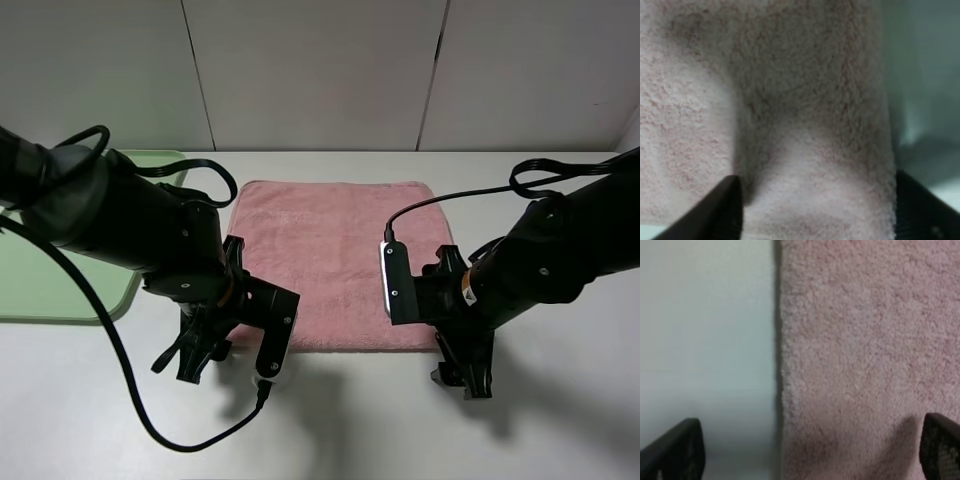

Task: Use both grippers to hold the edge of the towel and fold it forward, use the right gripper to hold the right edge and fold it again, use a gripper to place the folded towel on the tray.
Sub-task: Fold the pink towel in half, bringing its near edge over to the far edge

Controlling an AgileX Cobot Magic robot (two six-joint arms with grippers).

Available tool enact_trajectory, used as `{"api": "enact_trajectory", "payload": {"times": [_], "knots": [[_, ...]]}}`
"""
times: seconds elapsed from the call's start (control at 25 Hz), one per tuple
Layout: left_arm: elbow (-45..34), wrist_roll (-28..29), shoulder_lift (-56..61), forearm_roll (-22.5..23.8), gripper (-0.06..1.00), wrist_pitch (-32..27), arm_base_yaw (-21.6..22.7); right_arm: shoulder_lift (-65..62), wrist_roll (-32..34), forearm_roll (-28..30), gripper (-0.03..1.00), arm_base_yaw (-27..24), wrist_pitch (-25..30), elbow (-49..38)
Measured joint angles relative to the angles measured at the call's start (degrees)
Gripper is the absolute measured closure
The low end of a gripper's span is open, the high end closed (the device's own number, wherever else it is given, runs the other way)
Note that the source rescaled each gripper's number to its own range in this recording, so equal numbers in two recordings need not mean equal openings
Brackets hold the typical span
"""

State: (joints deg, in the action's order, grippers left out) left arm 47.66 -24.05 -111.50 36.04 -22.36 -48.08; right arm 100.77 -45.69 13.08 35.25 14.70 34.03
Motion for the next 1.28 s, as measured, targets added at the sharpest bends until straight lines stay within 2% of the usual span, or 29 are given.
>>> {"api": "enact_trajectory", "payload": {"times": [0.2,0.44,0.48,0.68,0.76,1.0,1.2,1.28], "knots": [[-0.3,0.2,-0.3,0.2,0.57,0.8,0.0,0.0,0.1,0.0,0.11,0.0,-1.0,-0.8],[-0.3,0.4,-0.8,0.6,0.88,1.7,0.0,-0.2,0.2,0.1,0.23,0.0,-2.2,-1.8],[-0.4,0.5,-0.8,0.7,0.91,1.8,0.0,-0.2,0.2,0.1,0.23,0.0,-2.2,-1.8],[-0.4,0.6,-0.8,0.9,0.94,1.9,0.0,-0.2,0.2,0.3,0.25,0.0,-3.4,-1.9],[-0.4,0.6,-0.8,0.9,0.94,1.9,0.0,-0.2,0.2,0.5,0.29,0.0,-3.9,-2.0],[-0.4,0.6,-0.8,0.9,0.94,2.0,0.0,0.3,0.2,1.3,0.56,0.0,-4.7,-2.1],[-0.4,0.7,-0.8,0.9,0.94,2.0,0.0,0.5,0.2,1.6,0.67,0.0,-4.8,-2.1],[-0.4,0.7,-0.8,0.9,0.94,2.0,0.0,0.6,0.2,2.1,0.74,0.0,-4.9,-2.1]]}}
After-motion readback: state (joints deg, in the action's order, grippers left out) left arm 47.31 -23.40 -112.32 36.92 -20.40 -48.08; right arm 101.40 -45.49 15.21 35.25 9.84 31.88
